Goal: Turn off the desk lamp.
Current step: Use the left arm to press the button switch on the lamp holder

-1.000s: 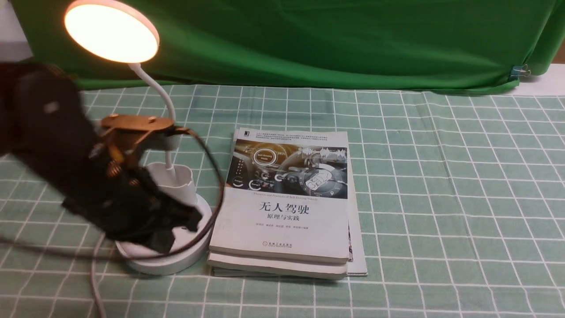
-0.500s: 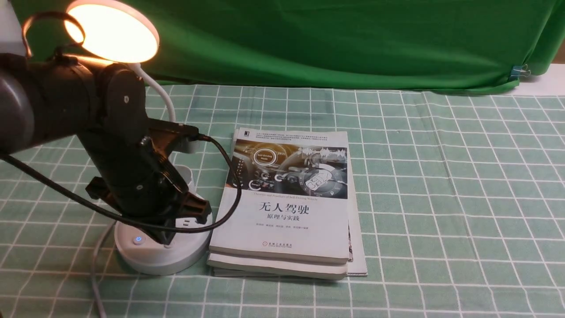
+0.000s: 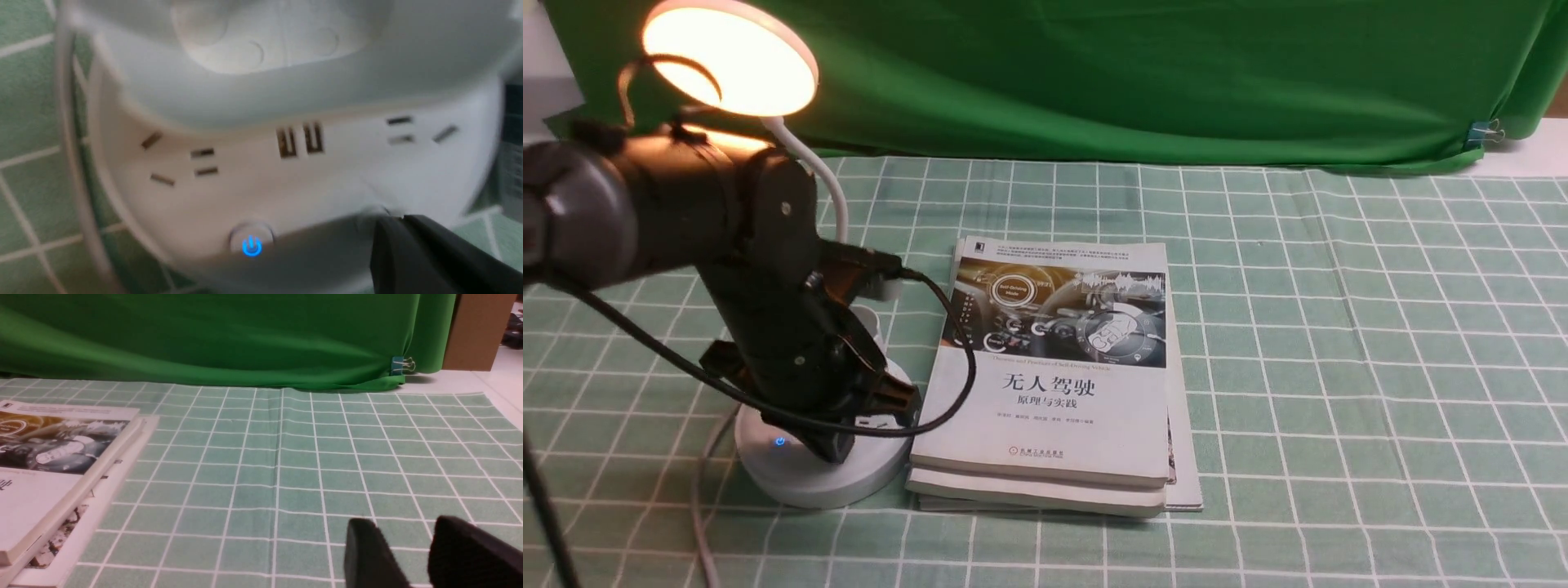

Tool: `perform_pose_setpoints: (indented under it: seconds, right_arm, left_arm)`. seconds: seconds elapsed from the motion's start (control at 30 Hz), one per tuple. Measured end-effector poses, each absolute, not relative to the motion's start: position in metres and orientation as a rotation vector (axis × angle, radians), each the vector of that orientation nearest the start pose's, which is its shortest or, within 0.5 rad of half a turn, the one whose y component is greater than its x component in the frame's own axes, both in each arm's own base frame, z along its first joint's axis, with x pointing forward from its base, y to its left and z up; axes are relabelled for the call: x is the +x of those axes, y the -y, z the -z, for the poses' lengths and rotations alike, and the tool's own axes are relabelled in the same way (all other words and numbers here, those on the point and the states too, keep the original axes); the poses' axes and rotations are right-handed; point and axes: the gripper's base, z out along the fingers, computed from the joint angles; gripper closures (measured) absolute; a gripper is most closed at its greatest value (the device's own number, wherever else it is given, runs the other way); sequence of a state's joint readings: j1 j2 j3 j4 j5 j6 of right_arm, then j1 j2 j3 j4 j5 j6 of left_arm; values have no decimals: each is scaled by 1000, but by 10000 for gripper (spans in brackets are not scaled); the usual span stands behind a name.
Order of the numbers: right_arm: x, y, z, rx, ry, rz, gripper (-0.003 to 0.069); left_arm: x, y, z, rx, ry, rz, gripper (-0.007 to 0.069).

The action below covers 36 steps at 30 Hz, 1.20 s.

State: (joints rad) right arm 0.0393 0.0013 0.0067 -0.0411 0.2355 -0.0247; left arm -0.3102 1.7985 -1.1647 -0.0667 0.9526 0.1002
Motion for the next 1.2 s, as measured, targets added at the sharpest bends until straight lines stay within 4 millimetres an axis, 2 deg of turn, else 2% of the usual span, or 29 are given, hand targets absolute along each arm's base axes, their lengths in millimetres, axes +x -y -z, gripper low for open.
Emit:
perform_pose_setpoints:
  seconds: [0.23, 0.4, 0.47, 0.53, 0.63, 0.83, 1.0, 1.2]
  right_arm:
    - [56, -1, -189, -83, -1725, 27, 417]
    - [56, -1, -189, -83, -1725, 27, 417]
    - [56, -1, -189, -83, -1725, 27, 417]
    - [56, -1, -189, -83, -1725, 27, 417]
    - [56, -1, -189, -83, -1725, 27, 417]
    - [56, -1, -189, -83, -1725, 27, 417]
    - [56, -1, -189, -83, -1725, 27, 417]
    - [56, -1, -189, -83, -1725, 27, 417]
  left_arm:
    - [318, 106, -191, 578, -3005, 87, 624]
    - [313, 105, -210, 568, -2947, 96, 624]
    - [308, 103, -225, 562, -2902, 103, 624]
    - [307, 103, -228, 560, -2893, 104, 624]
    - [307, 103, -221, 563, -2913, 101, 624]
    - [313, 105, -188, 569, -2980, 89, 624]
    - [314, 105, -187, 571, -2975, 85, 624]
    - [310, 103, -200, 563, -2938, 91, 624]
